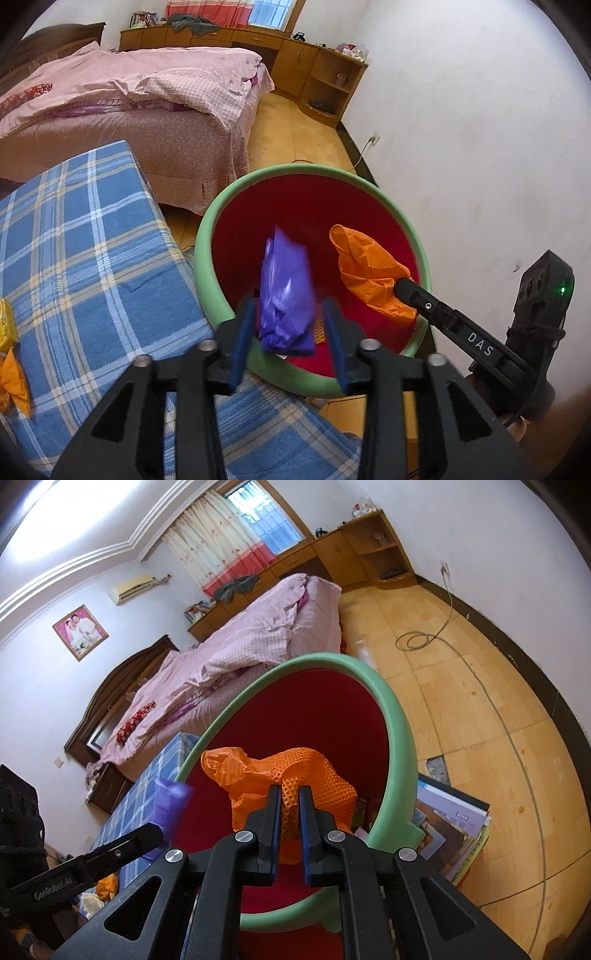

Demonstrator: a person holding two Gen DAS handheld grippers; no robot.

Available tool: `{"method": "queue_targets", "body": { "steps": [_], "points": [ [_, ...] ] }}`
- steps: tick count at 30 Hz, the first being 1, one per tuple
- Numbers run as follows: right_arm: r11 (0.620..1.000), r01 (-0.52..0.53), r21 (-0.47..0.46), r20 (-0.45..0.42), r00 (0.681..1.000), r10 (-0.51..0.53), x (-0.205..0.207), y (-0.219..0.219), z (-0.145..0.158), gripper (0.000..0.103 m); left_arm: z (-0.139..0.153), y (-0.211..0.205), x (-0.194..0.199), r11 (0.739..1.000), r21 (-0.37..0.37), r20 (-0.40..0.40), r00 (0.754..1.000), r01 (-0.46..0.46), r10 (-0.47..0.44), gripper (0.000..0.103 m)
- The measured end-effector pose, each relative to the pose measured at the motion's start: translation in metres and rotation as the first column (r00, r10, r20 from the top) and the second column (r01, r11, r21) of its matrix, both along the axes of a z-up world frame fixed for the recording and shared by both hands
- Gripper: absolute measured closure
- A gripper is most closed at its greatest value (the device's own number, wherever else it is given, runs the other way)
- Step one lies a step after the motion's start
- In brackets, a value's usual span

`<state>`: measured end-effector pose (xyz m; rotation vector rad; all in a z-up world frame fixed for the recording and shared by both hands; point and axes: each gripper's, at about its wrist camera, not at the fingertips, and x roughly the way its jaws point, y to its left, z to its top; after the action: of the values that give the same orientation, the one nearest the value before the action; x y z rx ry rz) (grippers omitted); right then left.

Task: Collect trash
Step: 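Open both tools to drop the wrapper and mesh bag into the bucket, then move both tools back over the table toward the white crumpled plastic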

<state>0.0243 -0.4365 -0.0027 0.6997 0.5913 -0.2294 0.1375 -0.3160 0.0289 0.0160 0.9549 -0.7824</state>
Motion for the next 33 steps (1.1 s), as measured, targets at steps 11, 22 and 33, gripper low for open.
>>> {"method": "queue_targets", "body": {
  "steps": [11,22,33],
  "points": [
    [1.000,-0.007,0.020,0.009,1.000,0.007,-0.003,0.004,0.006,0.073,0.010,0.024,-0.005,0.999,-0.007,-0.001,0.999,-0.051,0.051,0.058],
    [0.998,-0.065,-0.014,0.022,0.998,0.066,-0.009,0.033,0.023,0.065,0.021,0.093,-0.013,0.982,0.004,0.015,0.982,-0.189,0.189,0.058],
    [0.989,-0.144,-0.031,0.022,0.989,0.144,-0.004,0.074,0.035,0.063,0.026,0.192,-0.018,0.923,0.025,0.055,0.922,-0.385,0.383,0.058]
  ]
}}
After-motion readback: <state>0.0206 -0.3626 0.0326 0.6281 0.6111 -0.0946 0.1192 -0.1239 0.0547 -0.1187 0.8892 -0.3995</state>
